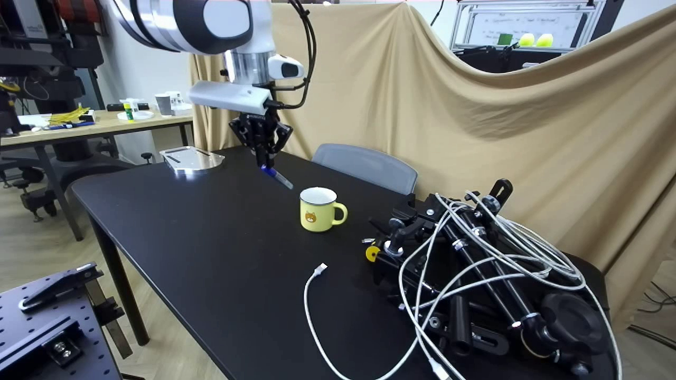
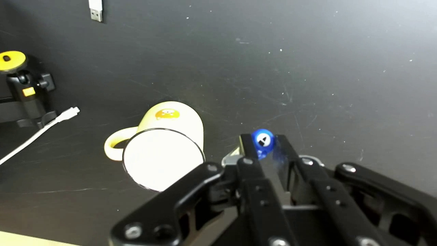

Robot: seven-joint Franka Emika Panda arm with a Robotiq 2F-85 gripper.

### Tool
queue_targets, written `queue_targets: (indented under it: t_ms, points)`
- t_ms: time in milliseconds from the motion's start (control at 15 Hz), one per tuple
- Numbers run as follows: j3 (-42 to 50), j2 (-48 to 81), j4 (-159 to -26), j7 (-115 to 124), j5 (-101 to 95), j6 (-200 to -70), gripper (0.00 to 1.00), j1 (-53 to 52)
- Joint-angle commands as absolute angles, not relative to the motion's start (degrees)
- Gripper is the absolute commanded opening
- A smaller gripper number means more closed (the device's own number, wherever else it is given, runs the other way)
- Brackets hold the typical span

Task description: Put the blue marker on the table

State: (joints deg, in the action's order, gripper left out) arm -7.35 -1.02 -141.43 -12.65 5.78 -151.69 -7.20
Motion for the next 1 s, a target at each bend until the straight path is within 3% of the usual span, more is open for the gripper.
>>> queue_targets:
  t_ms: [0,933]
  points:
    - [-7.4,0.0,-144.1,-16.6,7.4,-157.4,0.05,-7.6]
    - [-10.6,10.0,-144.1,-22.8,12.0,-167.2,0.05,-4.1]
